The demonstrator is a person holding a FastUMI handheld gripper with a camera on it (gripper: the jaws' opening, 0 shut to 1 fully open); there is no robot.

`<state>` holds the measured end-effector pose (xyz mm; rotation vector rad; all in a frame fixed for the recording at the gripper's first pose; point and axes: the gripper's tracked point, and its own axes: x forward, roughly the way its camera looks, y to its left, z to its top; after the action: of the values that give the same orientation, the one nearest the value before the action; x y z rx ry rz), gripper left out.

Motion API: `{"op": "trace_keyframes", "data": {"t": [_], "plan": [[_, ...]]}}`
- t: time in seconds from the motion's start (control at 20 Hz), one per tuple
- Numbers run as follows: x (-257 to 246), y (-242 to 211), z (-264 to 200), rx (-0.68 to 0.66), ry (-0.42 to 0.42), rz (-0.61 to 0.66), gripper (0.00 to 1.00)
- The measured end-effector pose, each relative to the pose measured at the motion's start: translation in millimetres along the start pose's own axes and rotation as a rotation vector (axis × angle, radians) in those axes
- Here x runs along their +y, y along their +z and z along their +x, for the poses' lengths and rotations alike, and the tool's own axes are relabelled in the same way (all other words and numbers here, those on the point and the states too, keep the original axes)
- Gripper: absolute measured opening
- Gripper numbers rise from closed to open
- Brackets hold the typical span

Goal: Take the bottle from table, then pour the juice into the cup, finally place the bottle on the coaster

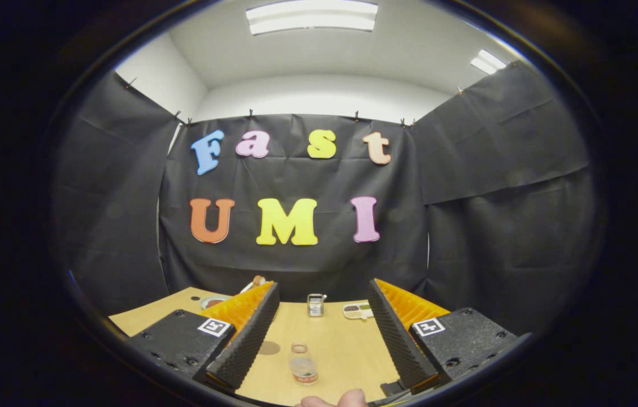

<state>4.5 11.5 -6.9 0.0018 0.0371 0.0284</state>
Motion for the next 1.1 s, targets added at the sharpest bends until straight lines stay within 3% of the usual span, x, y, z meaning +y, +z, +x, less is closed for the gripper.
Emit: {"op": "trace_keyframes", "data": {"t": [0.3, 0.55, 0.85, 1.1], "plan": [[6, -12, 4, 0.028, 0.023, -0.003, 1.00], [8, -60, 10, 0.128, 0.046, -0.044, 1.00], [19, -157, 14, 0.251, 0.071, -0.107, 1.00], [27, -244, 22, 0.377, 0.096, -0.084, 1.00]]}}
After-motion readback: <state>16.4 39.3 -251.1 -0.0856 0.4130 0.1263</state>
